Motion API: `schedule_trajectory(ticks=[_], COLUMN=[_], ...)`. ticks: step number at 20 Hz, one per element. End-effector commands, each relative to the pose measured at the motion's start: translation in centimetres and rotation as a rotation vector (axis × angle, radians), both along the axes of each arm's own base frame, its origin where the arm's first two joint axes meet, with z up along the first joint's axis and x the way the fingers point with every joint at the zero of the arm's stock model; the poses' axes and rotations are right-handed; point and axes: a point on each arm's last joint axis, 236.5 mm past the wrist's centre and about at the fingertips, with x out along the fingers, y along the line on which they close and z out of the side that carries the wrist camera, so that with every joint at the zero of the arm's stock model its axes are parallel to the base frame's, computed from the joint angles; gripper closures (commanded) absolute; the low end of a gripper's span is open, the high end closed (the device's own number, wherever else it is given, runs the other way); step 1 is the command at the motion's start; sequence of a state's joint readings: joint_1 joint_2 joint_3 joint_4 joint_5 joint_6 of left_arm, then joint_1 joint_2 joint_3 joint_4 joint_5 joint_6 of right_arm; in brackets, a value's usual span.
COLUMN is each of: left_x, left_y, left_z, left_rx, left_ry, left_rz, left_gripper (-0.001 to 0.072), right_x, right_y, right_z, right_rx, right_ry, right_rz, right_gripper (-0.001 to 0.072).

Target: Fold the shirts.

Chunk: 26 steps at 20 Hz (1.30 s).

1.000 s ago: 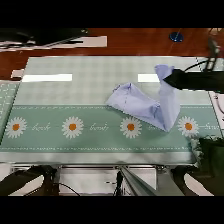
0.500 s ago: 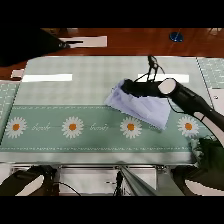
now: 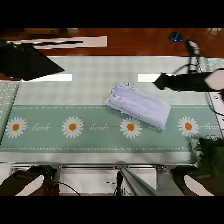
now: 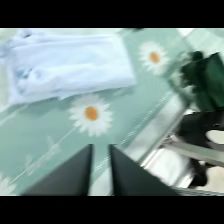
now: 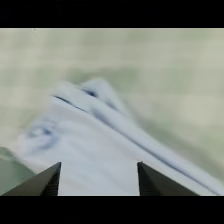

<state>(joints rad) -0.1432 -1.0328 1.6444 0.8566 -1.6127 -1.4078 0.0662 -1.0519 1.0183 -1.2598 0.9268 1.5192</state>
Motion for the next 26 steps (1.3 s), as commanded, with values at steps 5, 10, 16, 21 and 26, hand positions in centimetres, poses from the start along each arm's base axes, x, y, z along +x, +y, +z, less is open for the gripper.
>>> schedule_trajectory(ticks=[5, 10, 16, 21, 26], left_x=[1.9, 2.3, 3.9, 4.0, 4.0], left_y=[6.7, 10.4, 10.7, 10.6, 10.6], left_z=[-14.0, -17.9, -17.7, -17.6, -17.6], left_rx=[0.349, 0.505, 0.504, 0.503, 0.503], left_ry=[0.263, 0.289, 0.226, 0.225, 0.227], left_rz=[0.152, 0.220, 0.255, 0.255, 0.257], left_gripper=[0.0203, 0.0317, 0.0315, 0.0316, 0.0315], right_x=[-11.3, -15.5, -10.6, -8.0, -6.3], right_y=[-19.0, -13.3, -6.6, -3.1, 0.3], right_z=[-4.3, -13.1, -14.5, -16.9, -15.4], right_rx=[-0.125, 0.150, 0.596, 0.624, 0.657], right_ry=[0.298, 0.508, 0.398, 0.415, 0.401], right_rz=[-0.368, -0.293, -0.340, -0.341, -0.250], right_gripper=[0.0163, 0.0101, 0.0101, 0.0111, 0.0680])
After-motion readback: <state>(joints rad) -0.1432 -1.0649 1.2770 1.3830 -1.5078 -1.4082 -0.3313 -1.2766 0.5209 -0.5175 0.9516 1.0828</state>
